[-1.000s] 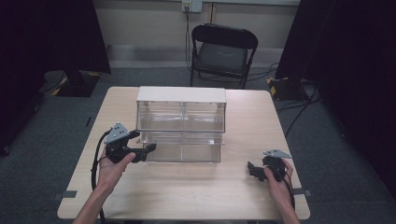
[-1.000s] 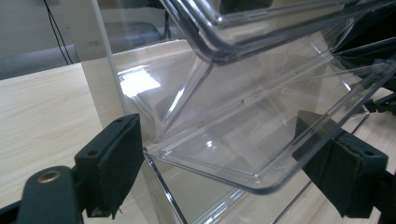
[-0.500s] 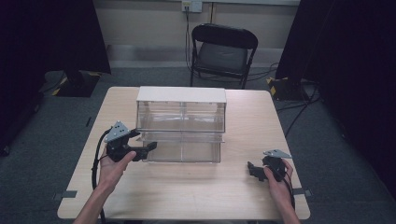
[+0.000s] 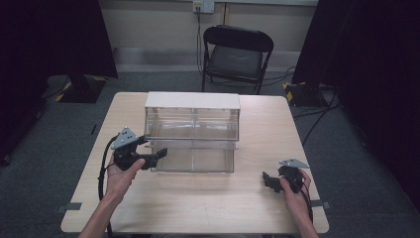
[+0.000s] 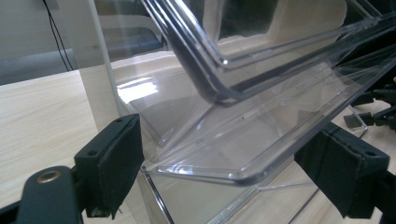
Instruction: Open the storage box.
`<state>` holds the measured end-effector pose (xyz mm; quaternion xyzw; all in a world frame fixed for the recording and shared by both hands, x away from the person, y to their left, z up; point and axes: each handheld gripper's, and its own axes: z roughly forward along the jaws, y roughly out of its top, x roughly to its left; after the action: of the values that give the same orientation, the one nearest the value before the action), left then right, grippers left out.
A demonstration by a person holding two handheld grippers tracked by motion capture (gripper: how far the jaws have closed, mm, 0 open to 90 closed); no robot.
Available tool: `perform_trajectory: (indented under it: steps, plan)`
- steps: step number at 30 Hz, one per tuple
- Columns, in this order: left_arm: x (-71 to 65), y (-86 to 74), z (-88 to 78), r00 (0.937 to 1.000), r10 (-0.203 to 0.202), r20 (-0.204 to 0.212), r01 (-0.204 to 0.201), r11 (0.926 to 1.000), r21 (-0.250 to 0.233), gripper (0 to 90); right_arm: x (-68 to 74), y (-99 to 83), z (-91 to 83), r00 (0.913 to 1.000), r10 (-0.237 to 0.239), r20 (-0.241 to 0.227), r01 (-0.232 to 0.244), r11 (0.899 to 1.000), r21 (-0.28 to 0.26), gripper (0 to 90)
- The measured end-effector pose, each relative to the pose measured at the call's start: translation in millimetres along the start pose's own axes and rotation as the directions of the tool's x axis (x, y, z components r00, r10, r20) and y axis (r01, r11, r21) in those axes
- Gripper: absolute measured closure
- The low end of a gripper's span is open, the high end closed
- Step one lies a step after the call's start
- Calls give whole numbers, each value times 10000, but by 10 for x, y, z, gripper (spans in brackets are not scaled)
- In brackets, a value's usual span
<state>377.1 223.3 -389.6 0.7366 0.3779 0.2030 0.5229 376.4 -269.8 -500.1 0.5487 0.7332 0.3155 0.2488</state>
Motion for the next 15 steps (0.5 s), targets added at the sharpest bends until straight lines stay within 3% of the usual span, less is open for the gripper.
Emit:
perform_trajectory:
  steps: [15]
  plan:
    - [16,7,5,9993,-373,70,374,9991,-205,153,-1,1,1,10000,-25,-20,25,10000,-1,122]
